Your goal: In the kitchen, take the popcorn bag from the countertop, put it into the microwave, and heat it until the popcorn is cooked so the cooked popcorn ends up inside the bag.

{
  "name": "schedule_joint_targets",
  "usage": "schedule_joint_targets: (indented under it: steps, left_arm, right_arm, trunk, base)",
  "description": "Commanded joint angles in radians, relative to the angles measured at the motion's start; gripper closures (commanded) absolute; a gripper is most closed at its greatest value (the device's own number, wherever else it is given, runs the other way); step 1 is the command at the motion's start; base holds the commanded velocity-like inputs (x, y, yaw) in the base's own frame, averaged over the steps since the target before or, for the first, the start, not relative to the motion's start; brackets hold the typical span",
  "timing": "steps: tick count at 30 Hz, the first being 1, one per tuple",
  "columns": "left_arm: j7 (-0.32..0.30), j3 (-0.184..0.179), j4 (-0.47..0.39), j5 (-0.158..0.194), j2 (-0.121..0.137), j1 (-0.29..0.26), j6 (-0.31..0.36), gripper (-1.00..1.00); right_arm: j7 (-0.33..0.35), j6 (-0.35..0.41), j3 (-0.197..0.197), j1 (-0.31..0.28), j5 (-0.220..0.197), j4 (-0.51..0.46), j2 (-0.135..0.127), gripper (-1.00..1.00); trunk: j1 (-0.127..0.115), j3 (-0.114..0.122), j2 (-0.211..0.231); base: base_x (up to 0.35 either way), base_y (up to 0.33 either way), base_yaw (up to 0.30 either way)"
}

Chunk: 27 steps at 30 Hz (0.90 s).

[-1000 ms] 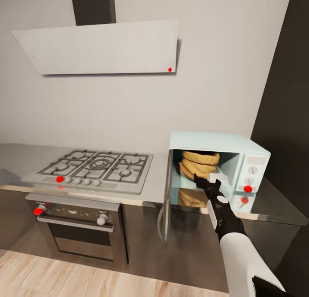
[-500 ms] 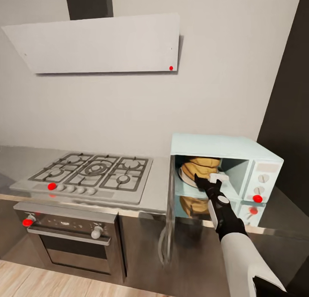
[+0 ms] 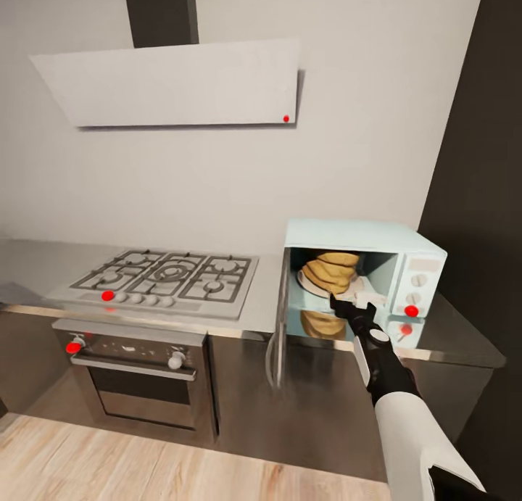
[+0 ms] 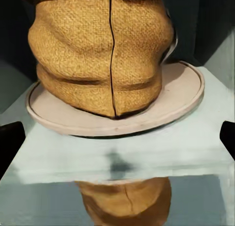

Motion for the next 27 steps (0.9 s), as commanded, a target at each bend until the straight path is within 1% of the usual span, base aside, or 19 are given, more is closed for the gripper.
schedule_joint_targets:
  steps: [1, 4, 5, 8, 9, 10, 11, 13, 14, 15, 17, 20, 21, 22, 23, 24, 25, 26, 27]
  left_arm:
    - [0.0, 0.002, 0.0, 0.005, 0.0, 0.0, -0.003, -1.0]
    - [0.0, 0.002, 0.0, 0.005, 0.0, 0.0, -0.003, -1.0]
    - [0.0, 0.002, 0.0, 0.005, 0.0, 0.0, -0.003, -1.0]
    - [0.0, 0.002, 0.0, 0.005, 0.0, 0.0, -0.003, -1.0]
    - [0.0, 0.002, 0.0, 0.004, 0.0, 0.0, -0.003, -1.0]
    - [0.0, 0.002, 0.0, 0.005, 0.0, 0.0, -0.003, -1.0]
    - [0.0, 0.002, 0.0, 0.005, 0.0, 0.0, -0.003, -1.0]
    - [0.0, 0.002, 0.0, 0.005, 0.0, 0.0, -0.003, -1.0]
    - [0.0, 0.002, 0.0, 0.005, -0.001, 0.0, -0.003, -1.0]
    - [0.0, 0.002, 0.0, 0.005, -0.001, 0.0, -0.003, -1.0]
    - [0.0, 0.001, 0.0, 0.005, 0.0, 0.0, -0.003, -1.0]
    - [0.0, 0.001, 0.0, 0.006, 0.0, 0.0, -0.003, -1.0]
    - [0.0, 0.002, 0.0, 0.006, 0.0, 0.0, -0.003, -1.0]
    - [0.0, 0.002, 0.0, 0.007, 0.0, 0.0, -0.003, -1.0]
    - [0.0, 0.002, 0.0, 0.007, 0.0, 0.0, -0.003, -1.0]
    - [0.0, 0.002, 0.0, 0.007, 0.0, 0.0, -0.003, -1.0]
    - [0.0, 0.002, 0.0, 0.007, 0.0, 0.0, -0.003, -1.0]
    - [0.0, 0.002, 0.0, 0.007, 0.0, 0.0, -0.003, -1.0]
    - [0.0, 0.002, 0.0, 0.007, 0.0, 0.0, -0.003, -1.0]
  right_arm:
    - [0.009, 0.001, -0.007, -0.001, 0.011, -0.002, 0.002, -1.0]
    - [0.011, 0.013, -0.006, -0.001, 0.016, -0.015, 0.002, -1.0]
    - [0.012, 0.053, -0.006, -0.001, 0.016, -0.04, 0.002, -1.0]
    - [0.026, 0.28, -0.005, 0.0, 0.015, -0.178, 0.006, -1.0]
    - [0.033, 0.315, -0.005, 0.004, 0.014, -0.217, 0.007, -1.0]
    - [0.047, 0.348, -0.004, 0.025, 0.013, -0.282, 0.01, -1.0]
    - [0.058, 0.361, -0.003, 0.049, 0.011, -0.327, 0.011, -1.0]
    - [0.075, 0.383, -0.001, 0.13, 0.008, -0.445, 0.012, -1.0]
    - [0.078, 0.39, 0.0, 0.153, 0.007, -0.474, 0.012, -1.0]
    - [0.079, 0.403, 0.0, 0.167, 0.006, -0.49, 0.012, -1.0]
    - [0.082, 0.431, 0.0, 0.174, 0.007, -0.496, 0.011, -1.0]
    - [0.084, 0.539, -0.002, 0.183, 0.012, -0.5, 0.004, -1.0]
    - [0.084, 0.585, -0.002, 0.203, 0.019, -0.5, 0.002, -1.0]
    - [0.084, 0.619, -0.003, 0.243, 0.035, -0.501, 0.0, -1.0]
    - [0.084, 0.633, -0.004, 0.276, 0.044, -0.501, -0.001, -1.0]
    - [0.084, 0.645, -0.005, 0.327, 0.057, -0.5, -0.005, -1.0]
    - [0.084, 0.649, -0.005, 0.361, 0.064, -0.5, -0.01, -1.0]
    - [0.084, 0.651, -0.006, 0.423, 0.074, -0.5, -0.02, -1.0]
    - [0.083, 0.65, -0.006, 0.463, 0.078, -0.499, -0.025, -1.0]
  trunk:
    - [-0.001, -0.001, -0.001]
    - [-0.001, -0.001, -0.001]
    - [-0.001, -0.001, -0.001]
    - [-0.001, -0.001, -0.001]
    - [-0.001, -0.001, -0.001]
    - [-0.001, -0.001, -0.001]
    - [-0.001, -0.001, -0.001]
    - [-0.001, -0.001, -0.001]
    - [-0.001, -0.001, -0.001]
    - [-0.001, -0.001, -0.001]
    - [-0.001, -0.001, -0.001]
    - [-0.001, -0.001, -0.001]
    - [-0.001, -0.001, -0.001]
    - [-0.001, -0.001, -0.001]
    - [-0.001, -0.001, -0.001]
    - [-0.001, -0.001, -0.001]
    - [-0.001, -0.001, -0.001]
    - [-0.001, -0.001, -0.001]
    - [-0.001, -0.001, -0.001]
  base:
    - [-0.345, 0.0, 0.0]
    - [-0.345, 0.0, 0.0]
    - [-0.345, 0.0, 0.0]
    - [-0.345, 0.0, 0.0]
    - [-0.345, 0.0, 0.0]
    - [-0.345, 0.0, 0.0]
    - [-0.345, 0.0, 0.0]
    - [-0.345, 0.0, 0.0]
    - [-0.345, 0.0, 0.0]
    - [-0.345, 0.0, 0.0]
    - [-0.345, 0.0, 0.0]
    - [-0.345, 0.0, 0.0]
    - [-0.345, 0.0, 0.0]
    - [-0.345, 0.0, 0.0]
    - [-0.345, 0.0, 0.0]
    - [-0.345, 0.0, 0.0]
    - [-0.345, 0.0, 0.0]
    - [-0.345, 0.0, 0.0]
    - [-0.345, 0.0, 0.0]
